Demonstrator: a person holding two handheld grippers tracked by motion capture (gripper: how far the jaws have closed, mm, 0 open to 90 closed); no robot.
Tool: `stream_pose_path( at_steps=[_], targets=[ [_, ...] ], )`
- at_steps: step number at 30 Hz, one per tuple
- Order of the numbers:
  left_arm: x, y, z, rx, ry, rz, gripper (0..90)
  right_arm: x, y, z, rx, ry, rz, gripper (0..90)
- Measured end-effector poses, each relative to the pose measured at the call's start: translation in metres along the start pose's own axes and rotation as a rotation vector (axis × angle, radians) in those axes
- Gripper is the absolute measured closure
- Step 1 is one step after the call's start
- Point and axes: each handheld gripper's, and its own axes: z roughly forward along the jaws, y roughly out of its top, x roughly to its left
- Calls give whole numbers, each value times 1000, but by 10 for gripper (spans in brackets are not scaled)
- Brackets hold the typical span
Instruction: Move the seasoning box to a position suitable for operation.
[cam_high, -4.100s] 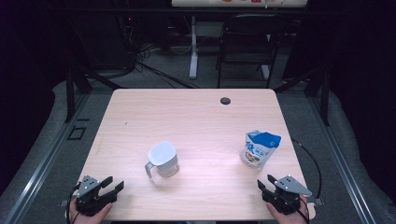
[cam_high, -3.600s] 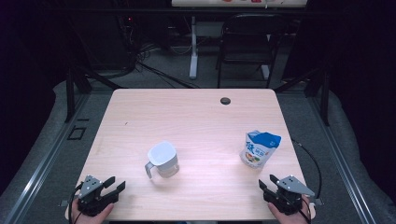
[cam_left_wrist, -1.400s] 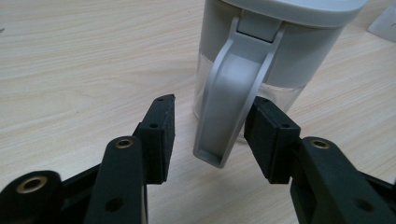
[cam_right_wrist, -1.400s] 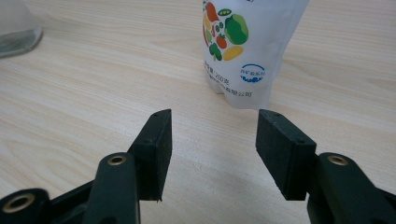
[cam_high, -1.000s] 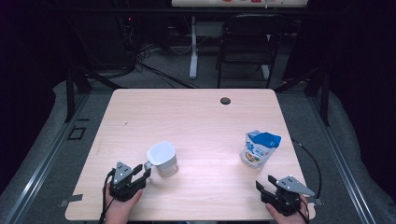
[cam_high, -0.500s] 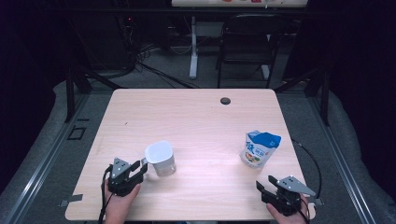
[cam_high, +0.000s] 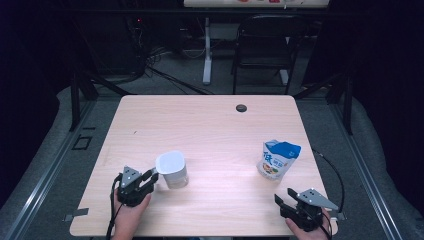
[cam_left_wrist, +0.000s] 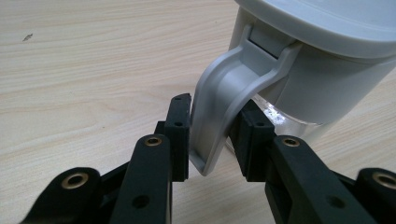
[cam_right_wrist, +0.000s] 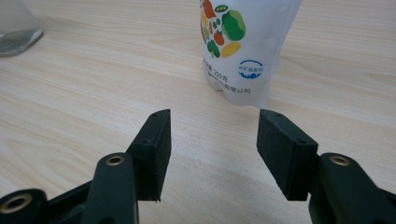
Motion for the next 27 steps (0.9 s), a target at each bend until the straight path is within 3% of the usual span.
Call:
stream_pose_path(
  at_steps=[12,27],
  targets=[
    [-3,-1,-3,7,-22,16,696,0,0,0,-3,2,1,455],
    [-11,-3,-9,27,-30,64,698,0,1,-2,-3,4,-1,455]
  ],
)
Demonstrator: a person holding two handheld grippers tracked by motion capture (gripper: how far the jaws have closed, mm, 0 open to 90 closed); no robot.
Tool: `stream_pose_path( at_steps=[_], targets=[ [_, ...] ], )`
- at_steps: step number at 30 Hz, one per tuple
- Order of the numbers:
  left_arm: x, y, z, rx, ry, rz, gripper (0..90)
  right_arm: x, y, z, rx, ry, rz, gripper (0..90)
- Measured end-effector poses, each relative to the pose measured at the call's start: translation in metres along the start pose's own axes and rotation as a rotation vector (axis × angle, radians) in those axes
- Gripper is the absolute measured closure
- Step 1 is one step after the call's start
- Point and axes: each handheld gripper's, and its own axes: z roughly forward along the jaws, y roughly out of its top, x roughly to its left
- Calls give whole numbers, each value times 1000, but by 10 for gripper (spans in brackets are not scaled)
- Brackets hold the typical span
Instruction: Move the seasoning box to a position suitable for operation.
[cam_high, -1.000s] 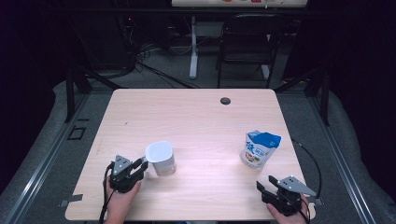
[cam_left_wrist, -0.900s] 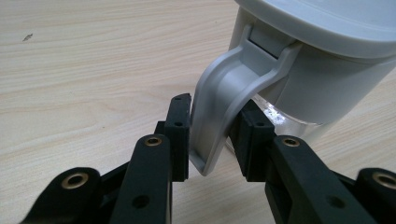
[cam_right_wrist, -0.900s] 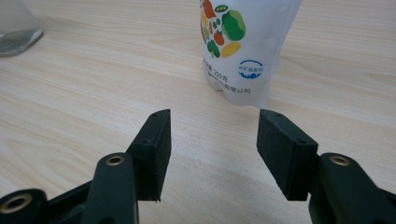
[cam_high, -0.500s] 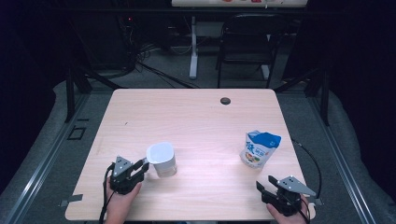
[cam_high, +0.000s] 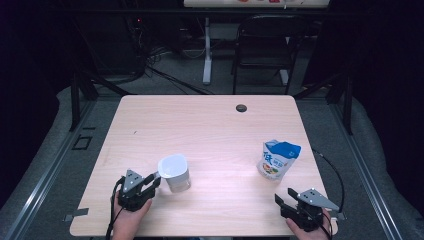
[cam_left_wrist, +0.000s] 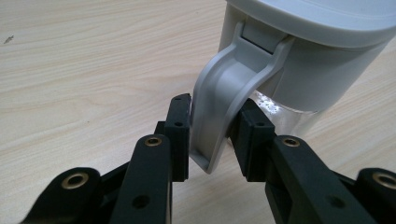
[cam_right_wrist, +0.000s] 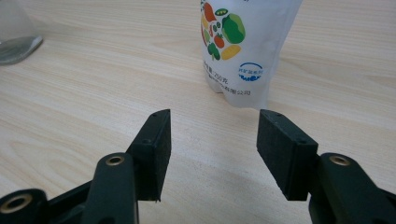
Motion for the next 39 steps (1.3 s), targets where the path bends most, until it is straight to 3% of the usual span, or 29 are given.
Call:
stream_pose_path(
  at_steps=[20,39],
  targets=[
    [-13,-3,-10,37,-30,58,699,0,-1,-1,-2,-3,5,455],
    [-26,-7,-13,23,-74,86,701,0,-3,0,-1,0,10,456]
  ],
)
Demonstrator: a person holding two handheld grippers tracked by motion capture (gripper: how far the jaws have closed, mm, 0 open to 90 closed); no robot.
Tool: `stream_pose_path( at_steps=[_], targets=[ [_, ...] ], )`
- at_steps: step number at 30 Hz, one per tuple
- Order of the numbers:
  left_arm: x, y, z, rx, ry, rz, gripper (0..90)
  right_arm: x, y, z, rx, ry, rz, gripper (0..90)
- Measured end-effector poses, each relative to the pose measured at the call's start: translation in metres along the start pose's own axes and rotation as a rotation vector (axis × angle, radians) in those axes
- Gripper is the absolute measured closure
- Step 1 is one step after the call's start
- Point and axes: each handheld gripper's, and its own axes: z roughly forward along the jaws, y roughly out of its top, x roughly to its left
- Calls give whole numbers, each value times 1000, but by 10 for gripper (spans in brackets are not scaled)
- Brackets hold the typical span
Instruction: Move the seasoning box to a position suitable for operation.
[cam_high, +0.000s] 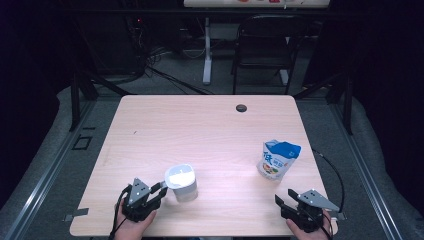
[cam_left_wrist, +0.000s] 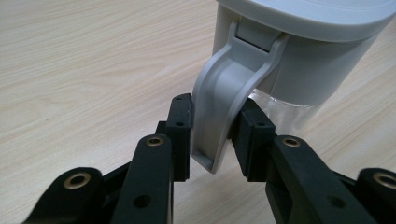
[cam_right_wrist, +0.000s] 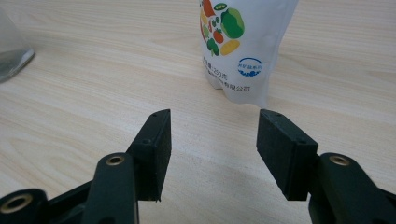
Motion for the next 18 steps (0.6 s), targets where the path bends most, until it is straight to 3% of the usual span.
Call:
stream_pose_path(
  at_steps=[7,18],
  targets=[
    [-2,0,0,-2,-1,6,699,0,0,0,0,0,0,456],
    [-9,-1,-2,6,-39,30,700,0,0,-1,1,-1,-5,456]
  ],
)
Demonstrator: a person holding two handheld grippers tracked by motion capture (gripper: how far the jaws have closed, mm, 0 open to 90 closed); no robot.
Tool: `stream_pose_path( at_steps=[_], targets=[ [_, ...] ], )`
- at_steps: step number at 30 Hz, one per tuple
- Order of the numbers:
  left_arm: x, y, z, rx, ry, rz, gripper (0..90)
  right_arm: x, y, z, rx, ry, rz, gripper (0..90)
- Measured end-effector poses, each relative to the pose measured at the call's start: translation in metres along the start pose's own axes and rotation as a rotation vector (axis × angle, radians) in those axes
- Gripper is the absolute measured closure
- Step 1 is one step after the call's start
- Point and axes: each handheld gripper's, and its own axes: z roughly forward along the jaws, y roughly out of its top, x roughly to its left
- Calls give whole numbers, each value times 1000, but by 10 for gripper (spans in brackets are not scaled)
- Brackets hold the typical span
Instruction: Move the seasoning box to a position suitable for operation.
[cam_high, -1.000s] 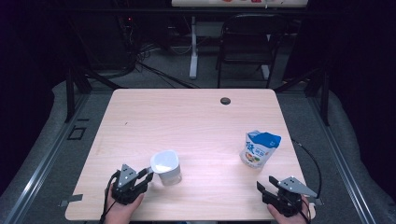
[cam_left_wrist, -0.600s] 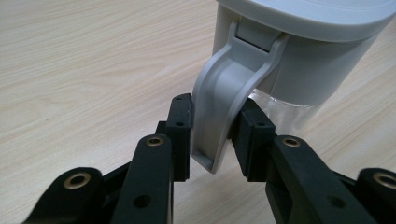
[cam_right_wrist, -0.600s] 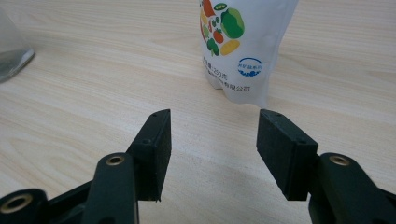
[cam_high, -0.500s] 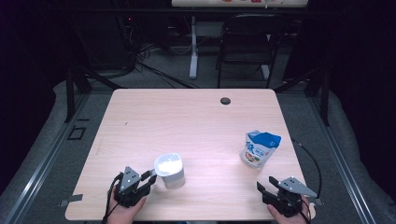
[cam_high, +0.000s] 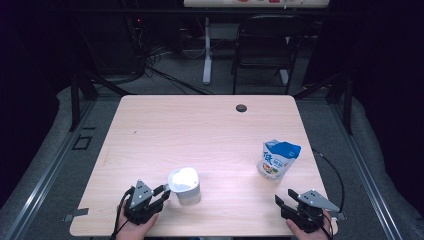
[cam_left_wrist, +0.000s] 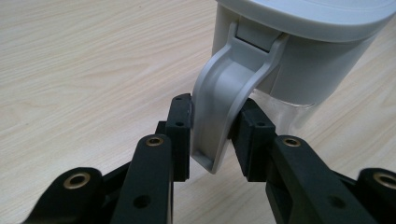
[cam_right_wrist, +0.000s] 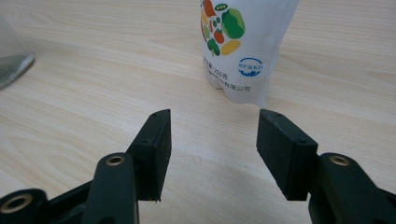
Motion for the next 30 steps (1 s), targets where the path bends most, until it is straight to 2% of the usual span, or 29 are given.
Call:
stream_pose_path(
  at_steps=[13,30],
  targets=[
    [-12,1,1,2,-25,22,700,1,1,-1,0,1,-10,457],
    [-14,0,1,-4,-37,26,698,3,2,-1,-2,9,-17,458]
  ],
)
